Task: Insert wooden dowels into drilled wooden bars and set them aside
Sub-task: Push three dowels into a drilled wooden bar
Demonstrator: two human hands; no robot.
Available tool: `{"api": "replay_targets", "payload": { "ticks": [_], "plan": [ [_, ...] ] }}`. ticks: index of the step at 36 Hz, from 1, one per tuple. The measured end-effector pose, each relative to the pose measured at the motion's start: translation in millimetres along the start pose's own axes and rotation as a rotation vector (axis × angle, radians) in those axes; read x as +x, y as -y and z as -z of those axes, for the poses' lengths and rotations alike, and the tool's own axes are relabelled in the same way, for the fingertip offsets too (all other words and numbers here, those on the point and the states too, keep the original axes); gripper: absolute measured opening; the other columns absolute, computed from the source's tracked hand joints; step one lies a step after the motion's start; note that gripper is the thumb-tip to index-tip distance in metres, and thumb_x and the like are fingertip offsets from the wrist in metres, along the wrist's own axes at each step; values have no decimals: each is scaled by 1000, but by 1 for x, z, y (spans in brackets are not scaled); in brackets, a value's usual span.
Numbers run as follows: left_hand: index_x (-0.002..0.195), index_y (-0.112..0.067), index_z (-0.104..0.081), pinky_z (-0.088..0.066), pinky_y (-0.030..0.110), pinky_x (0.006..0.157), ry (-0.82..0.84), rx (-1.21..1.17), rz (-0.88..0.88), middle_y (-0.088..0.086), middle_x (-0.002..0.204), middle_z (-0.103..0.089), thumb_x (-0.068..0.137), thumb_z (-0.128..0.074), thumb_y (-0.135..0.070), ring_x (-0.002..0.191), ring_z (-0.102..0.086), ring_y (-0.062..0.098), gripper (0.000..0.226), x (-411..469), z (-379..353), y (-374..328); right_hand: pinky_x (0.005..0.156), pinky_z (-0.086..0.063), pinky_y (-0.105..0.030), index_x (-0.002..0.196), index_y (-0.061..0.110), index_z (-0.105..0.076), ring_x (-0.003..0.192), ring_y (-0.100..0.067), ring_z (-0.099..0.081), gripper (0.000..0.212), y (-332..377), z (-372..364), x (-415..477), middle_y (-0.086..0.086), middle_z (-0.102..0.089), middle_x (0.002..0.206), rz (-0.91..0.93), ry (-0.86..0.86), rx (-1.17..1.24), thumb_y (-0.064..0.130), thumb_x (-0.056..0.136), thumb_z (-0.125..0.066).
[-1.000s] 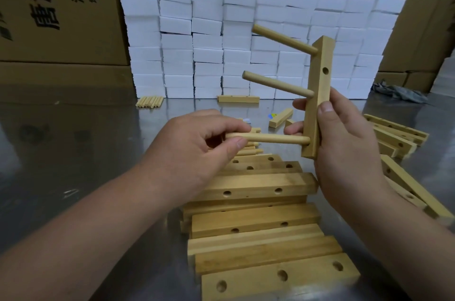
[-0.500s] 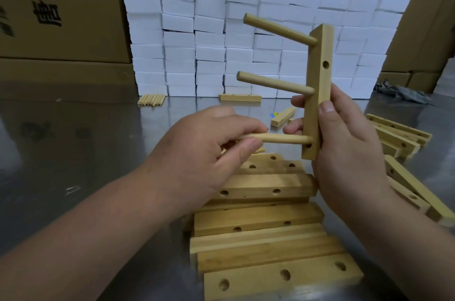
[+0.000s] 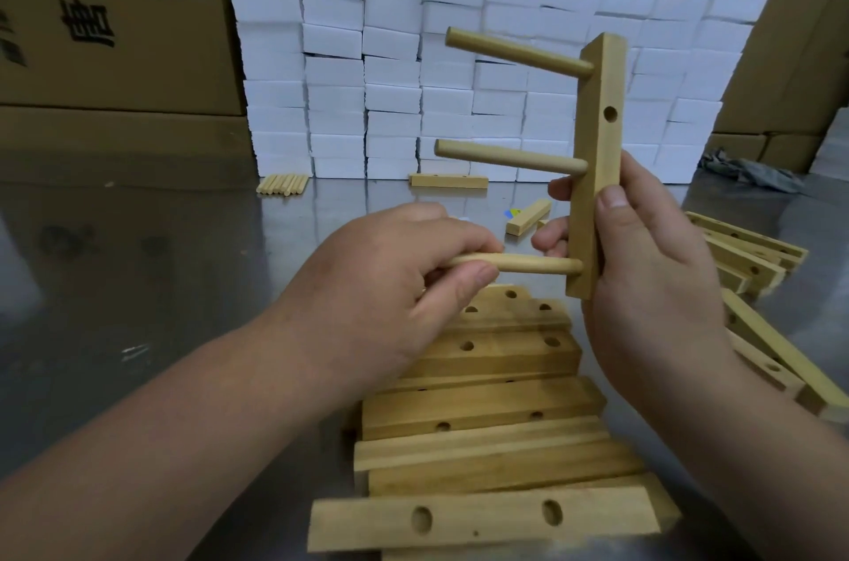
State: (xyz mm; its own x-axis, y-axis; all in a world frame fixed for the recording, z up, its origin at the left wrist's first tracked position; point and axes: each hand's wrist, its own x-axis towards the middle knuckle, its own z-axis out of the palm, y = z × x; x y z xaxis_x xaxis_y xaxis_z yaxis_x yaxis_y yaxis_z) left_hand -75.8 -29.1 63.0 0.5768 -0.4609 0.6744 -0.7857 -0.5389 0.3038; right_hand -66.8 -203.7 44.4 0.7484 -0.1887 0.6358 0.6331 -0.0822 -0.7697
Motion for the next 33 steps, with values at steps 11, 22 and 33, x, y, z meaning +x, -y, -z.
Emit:
{"api": "replay_targets", "payload": {
  "ticks": [11, 22, 33],
  "plan": [
    [96, -33, -65, -34, 13, 75, 49, -34, 112, -15, 85, -60, 83, -43, -39, 88, -48, 0, 27, 1, -4, -1, 64, -50, -18, 128, 20, -51, 70, -8, -63, 44, 1, -1, -1, 13, -65, 90, 11, 4, 38, 31, 88, -36],
    [74, -41, -55, -38, 16, 68, 68, -109, 209, -9, 75, -60, 86, -38, -48, 84, -50, 1, 22, 0, -7, -2, 65, -50, -16, 133, 16, -46, 68, -5, -62, 36, -2, -4, -6, 10, -62, 92, 41, -14, -6, 20, 100, -32],
    [63, -20, -61, -33, 13, 48, -30, -140, 283, -13, 57, -52, 73, -29, -59, 52, -45, 2, 52, 4, -3, -1, 66, -48, -13, 134, 10, -40, 70, -5, -63, 39, 3, -14, -13, 5, -55, 98, 101, 46, -44, 21, 98, -30]
  ]
}}
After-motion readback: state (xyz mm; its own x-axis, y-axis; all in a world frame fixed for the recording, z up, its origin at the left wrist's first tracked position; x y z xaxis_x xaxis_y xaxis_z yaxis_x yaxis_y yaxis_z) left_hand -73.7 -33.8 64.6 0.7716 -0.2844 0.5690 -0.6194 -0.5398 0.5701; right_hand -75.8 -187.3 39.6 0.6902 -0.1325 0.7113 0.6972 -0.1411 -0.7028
